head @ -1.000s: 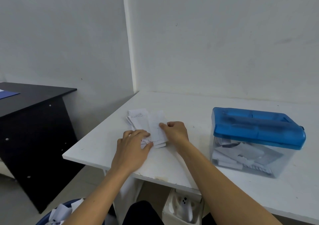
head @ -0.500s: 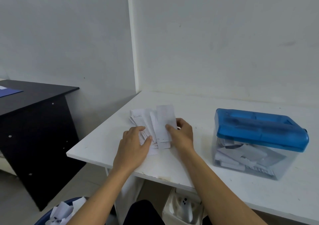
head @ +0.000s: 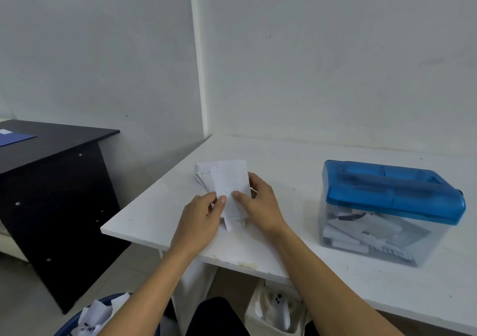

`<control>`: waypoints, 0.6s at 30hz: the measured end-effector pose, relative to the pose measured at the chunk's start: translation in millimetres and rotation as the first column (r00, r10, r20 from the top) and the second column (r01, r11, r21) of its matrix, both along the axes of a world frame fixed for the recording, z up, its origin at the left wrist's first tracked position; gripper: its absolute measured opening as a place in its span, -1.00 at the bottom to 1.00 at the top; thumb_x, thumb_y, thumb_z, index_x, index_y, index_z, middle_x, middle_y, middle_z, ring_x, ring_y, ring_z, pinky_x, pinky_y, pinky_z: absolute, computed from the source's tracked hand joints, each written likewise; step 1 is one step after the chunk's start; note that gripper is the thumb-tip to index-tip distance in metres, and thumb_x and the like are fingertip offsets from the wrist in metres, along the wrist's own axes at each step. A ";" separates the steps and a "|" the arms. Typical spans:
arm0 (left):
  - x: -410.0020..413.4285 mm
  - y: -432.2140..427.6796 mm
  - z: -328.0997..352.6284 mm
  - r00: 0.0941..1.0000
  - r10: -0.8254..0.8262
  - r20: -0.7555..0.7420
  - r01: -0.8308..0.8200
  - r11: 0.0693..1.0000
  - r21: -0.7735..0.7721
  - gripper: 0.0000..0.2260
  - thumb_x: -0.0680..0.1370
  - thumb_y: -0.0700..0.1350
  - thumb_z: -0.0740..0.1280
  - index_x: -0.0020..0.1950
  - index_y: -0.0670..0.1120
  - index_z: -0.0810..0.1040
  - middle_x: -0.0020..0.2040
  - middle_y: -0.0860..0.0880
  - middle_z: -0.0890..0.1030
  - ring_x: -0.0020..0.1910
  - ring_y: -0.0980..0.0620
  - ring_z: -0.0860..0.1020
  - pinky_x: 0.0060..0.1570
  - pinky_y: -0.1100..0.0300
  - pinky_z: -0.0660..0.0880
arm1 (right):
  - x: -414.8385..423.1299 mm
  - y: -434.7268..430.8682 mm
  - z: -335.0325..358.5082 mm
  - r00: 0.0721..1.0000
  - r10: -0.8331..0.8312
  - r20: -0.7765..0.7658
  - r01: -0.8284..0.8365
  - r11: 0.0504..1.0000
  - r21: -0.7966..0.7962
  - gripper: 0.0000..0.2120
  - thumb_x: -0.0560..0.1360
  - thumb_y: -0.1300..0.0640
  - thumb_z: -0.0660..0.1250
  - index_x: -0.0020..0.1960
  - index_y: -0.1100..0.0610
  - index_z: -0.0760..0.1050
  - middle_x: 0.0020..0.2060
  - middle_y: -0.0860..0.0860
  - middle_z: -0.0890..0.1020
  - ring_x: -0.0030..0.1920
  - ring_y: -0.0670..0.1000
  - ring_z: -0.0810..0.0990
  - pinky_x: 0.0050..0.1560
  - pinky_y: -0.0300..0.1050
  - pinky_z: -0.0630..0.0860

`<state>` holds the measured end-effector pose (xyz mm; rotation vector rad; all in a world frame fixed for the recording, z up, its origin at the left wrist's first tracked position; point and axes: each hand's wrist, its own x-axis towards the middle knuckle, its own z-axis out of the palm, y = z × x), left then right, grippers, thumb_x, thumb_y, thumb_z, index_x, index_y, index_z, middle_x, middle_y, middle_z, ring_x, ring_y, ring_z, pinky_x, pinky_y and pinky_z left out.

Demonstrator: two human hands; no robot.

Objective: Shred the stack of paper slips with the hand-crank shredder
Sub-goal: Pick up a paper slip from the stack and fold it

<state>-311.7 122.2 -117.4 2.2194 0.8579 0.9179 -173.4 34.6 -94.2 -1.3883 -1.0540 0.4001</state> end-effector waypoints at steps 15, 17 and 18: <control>-7.6 -12.4 6.2 0.985 -0.107 0.139 0.103 0.994 0.036 -0.49 0.56 0.37 0.08 0.14 0.01 0.55 -0.06 0.12 0.58 -0.09 0.10 0.52 -0.14 -0.07 0.59 | -16.4 -15.7 -1.8 1.000 0.018 0.026 -0.018 1.000 0.024 -0.56 0.40 0.15 0.26 0.28 0.03 0.43 0.14 -0.07 0.58 0.12 -0.09 0.57 0.07 -0.18 0.59; -8.2 -12.9 6.8 0.988 -0.120 0.100 0.119 0.993 0.022 -0.47 0.53 0.37 0.08 0.18 0.01 0.56 -0.05 0.09 0.60 -0.09 0.08 0.53 -0.10 -0.05 0.57 | -15.8 -17.8 -2.2 0.999 0.013 0.035 -0.013 1.000 0.000 -0.59 0.39 0.14 0.26 0.24 0.03 0.44 0.10 -0.06 0.59 0.07 -0.11 0.57 0.00 -0.23 0.56; -8.0 -13.0 6.8 0.990 -0.123 0.075 0.122 0.992 0.019 -0.46 0.52 0.38 0.08 0.19 0.03 0.56 -0.03 0.09 0.60 -0.08 0.08 0.54 -0.08 -0.04 0.57 | -15.8 -18.3 -2.4 0.999 0.019 0.037 -0.019 1.000 -0.012 -0.59 0.40 0.15 0.26 0.24 0.03 0.44 0.11 -0.07 0.59 0.07 -0.13 0.57 0.00 -0.26 0.55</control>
